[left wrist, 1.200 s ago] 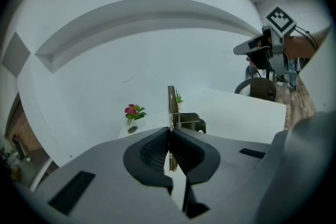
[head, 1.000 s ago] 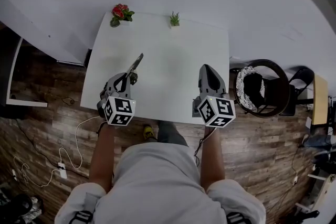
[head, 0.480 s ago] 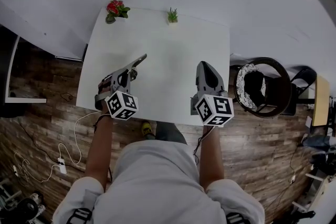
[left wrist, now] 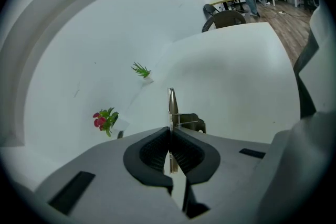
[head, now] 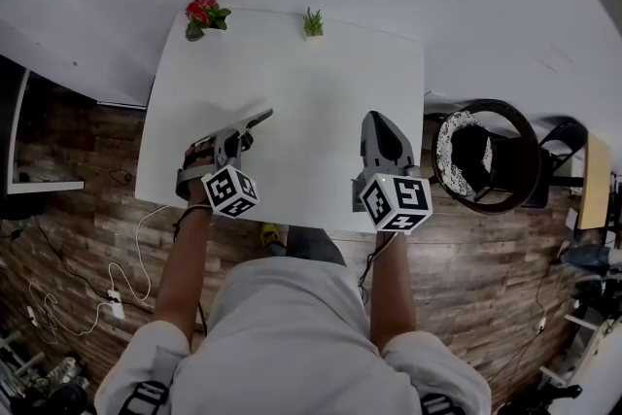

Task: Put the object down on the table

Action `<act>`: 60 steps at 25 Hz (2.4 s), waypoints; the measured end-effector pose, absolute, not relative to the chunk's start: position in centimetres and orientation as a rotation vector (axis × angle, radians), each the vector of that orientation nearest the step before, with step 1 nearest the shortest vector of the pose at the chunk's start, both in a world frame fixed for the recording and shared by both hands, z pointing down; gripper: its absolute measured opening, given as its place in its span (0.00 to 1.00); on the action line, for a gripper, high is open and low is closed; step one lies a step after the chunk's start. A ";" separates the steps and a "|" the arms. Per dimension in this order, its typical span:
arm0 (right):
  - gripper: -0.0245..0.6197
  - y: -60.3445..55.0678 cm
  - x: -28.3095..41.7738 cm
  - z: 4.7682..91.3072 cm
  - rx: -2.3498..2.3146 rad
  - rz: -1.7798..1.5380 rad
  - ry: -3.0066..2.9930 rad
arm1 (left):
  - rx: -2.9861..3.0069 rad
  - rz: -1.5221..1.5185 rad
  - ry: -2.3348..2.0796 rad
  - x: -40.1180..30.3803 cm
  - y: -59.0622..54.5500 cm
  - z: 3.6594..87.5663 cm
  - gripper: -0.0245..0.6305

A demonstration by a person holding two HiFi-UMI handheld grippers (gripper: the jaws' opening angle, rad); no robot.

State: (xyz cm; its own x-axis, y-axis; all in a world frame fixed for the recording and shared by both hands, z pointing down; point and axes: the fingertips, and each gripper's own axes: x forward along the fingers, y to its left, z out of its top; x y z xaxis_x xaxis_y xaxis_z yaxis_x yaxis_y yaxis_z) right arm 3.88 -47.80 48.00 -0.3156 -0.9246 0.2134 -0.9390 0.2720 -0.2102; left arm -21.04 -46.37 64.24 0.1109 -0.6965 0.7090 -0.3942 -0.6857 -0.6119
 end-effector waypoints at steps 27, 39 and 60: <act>0.05 -48.3 6.9 49.7 1.822 0.495 -2.400 | -2.019 -1.843 0.889 -20.3 -46.1 69.7 0.08; 0.05 -47.1 8.1 49.8 1.845 0.504 -2.383 | -2.062 -1.878 0.853 -19.9 -44.8 70.5 0.15; 0.05 -46.2 9.0 49.6 1.858 0.509 -2.384 | -2.265 -1.881 0.886 -19.0 -43.5 70.9 0.29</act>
